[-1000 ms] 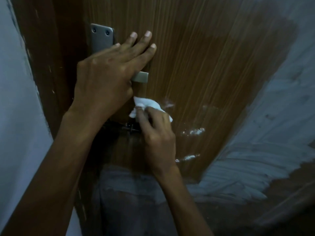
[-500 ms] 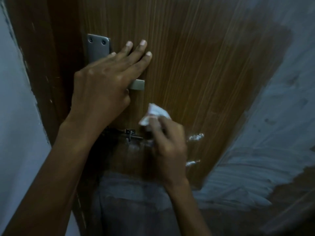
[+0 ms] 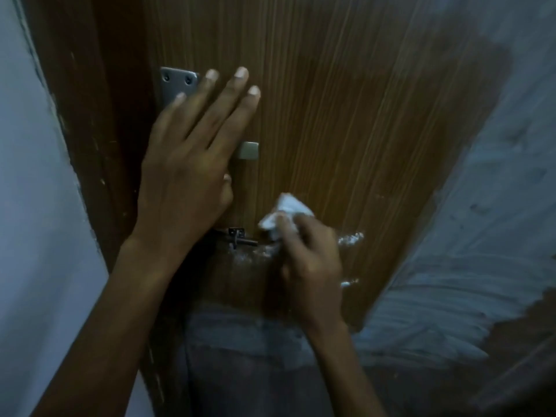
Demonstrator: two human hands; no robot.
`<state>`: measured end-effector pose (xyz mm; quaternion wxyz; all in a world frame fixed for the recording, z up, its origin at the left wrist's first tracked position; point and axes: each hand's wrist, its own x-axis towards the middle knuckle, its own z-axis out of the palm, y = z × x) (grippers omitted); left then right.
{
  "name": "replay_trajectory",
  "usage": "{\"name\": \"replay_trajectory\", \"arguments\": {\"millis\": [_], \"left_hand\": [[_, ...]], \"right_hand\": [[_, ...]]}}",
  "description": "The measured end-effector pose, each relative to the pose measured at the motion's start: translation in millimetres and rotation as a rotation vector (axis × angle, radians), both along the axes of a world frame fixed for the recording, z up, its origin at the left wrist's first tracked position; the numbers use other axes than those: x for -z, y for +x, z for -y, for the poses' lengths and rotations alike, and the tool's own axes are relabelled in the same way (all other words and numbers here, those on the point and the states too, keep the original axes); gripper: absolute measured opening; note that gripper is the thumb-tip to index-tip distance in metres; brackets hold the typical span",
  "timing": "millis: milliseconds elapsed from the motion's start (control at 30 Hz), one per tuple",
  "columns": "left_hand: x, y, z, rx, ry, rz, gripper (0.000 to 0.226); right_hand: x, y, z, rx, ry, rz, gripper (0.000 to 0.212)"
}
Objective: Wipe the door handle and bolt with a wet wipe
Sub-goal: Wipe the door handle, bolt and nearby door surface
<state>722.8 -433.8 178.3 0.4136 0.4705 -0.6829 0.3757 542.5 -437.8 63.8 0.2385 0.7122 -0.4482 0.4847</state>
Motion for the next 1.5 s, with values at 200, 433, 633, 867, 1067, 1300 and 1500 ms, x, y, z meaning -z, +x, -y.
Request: {"name": "replay_trajectory", "arguments": {"millis": [200,433,633,867,1067,1300,1500], "left_hand": [[70,-5,-8,0.094,-0.113,-0.171,0.031],[65,-29,7,0.149,0.096,-0.149,0.038],[69,-34,11,0.093,0.159,-0.051,0.050],[65,-39,12,0.081,0.137,-0.143,0.046],[63,-34,6,0.090,0.164,-0.111,0.061],[70,-41,9,0.100,0.132,-0.151,0.059],[72,-47,12,0.099,0.115,-0.167,0.052]], "right_hand": [[-79,-29,14,0.115,-0.241,0.437,0.034],[-29,2,5,-0.020,-0.018,-0.106,0.043],[-55,-54,2,0.110,-0.153,0.279,0.039],[-21,-3,5,-0.027,-0.046,-0.052,0.039],[8,-68,-11,0.102,-0.011,0.127,0.049],[23,-52,-3,0.059,-0.029,0.047,0.040],[18,-94,-13,0.066,-0.054,0.174,0.037]]}}
